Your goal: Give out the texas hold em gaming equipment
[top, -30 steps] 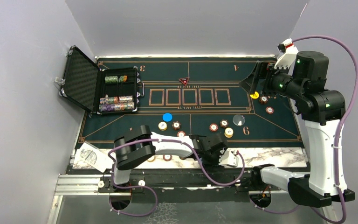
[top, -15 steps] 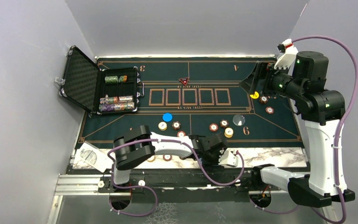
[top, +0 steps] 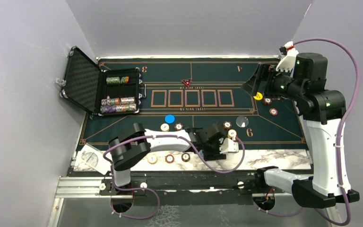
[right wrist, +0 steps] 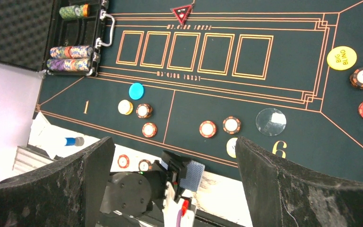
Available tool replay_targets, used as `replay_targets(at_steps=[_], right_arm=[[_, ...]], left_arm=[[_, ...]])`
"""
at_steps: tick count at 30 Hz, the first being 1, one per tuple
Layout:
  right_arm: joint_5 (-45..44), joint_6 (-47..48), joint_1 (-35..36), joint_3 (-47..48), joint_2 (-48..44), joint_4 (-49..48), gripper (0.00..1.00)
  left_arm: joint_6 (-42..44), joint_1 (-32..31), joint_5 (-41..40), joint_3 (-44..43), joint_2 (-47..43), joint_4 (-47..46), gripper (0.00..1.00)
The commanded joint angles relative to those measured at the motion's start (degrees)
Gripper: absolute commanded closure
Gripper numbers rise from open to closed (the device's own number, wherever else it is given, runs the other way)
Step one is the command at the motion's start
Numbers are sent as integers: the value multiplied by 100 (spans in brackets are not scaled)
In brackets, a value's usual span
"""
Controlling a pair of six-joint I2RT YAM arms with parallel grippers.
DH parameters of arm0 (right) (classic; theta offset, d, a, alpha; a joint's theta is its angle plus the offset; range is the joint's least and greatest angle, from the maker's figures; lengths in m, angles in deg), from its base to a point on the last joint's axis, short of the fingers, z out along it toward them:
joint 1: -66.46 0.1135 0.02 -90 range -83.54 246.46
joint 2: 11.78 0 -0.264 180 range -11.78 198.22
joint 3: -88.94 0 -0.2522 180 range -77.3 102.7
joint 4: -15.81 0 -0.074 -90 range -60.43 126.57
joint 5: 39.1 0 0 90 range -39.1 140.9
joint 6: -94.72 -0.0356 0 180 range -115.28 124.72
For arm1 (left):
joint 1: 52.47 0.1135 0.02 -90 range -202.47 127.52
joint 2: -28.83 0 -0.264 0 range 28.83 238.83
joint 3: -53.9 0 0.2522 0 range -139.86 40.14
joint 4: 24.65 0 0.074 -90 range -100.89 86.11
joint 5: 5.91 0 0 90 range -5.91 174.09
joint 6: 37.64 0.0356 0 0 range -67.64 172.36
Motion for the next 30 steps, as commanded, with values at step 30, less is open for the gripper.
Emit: replay_targets(at_steps=[30], right_arm=[[1820,-36,70,-2380,1052,-975,10]], left_arm=[[-1473,1423,56,-335,-1658,1114,100]])
